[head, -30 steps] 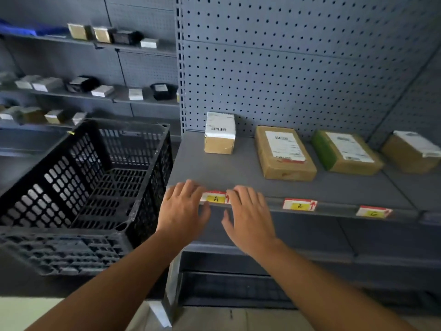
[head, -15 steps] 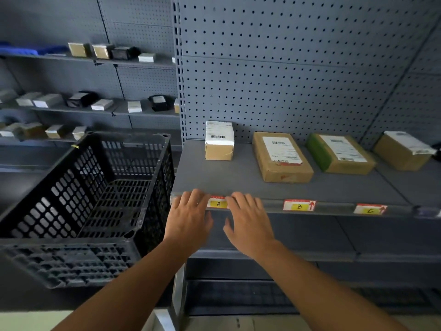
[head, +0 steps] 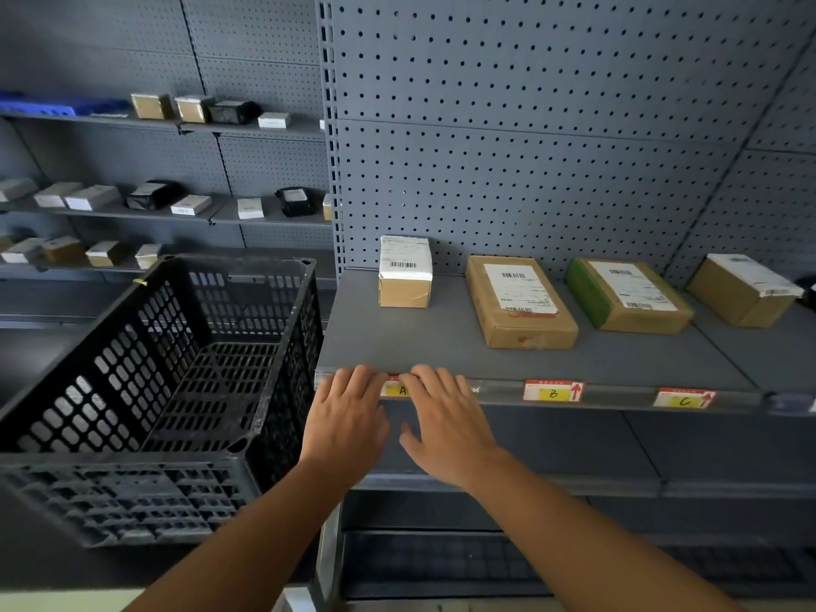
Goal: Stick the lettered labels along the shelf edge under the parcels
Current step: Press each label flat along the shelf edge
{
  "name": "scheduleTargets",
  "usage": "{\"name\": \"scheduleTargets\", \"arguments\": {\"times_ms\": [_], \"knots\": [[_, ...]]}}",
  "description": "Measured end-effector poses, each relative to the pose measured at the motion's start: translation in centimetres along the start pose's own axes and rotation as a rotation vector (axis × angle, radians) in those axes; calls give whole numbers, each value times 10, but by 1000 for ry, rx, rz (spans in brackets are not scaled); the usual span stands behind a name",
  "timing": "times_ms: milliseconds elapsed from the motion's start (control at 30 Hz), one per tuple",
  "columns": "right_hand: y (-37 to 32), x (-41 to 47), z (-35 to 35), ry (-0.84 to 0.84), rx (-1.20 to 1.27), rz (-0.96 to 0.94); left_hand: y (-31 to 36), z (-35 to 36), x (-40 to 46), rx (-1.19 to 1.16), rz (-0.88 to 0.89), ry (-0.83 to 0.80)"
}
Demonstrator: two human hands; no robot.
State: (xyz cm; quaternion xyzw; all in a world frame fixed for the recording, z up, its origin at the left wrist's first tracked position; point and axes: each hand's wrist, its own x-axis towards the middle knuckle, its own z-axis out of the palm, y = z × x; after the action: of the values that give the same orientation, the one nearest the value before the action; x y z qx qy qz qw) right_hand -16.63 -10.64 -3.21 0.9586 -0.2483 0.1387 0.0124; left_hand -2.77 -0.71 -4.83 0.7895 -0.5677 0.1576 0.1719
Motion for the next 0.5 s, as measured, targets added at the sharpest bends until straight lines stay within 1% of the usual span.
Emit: {"name": "scheduleTargets", "arguments": {"times_ms": [133, 333, 433, 500], "knots": [[-1, 0, 2, -4, -3, 4, -1, 0, -1, 3, 4, -18], [5, 3, 3, -6, 29, -13, -1, 5, 2, -15, -20, 15], [18, -10, 6, 1, 24, -25, 5, 4, 0, -11, -56, 27], [34, -26, 9, 16, -3, -19, 16, 7, -4, 24, -42, 7]]}}
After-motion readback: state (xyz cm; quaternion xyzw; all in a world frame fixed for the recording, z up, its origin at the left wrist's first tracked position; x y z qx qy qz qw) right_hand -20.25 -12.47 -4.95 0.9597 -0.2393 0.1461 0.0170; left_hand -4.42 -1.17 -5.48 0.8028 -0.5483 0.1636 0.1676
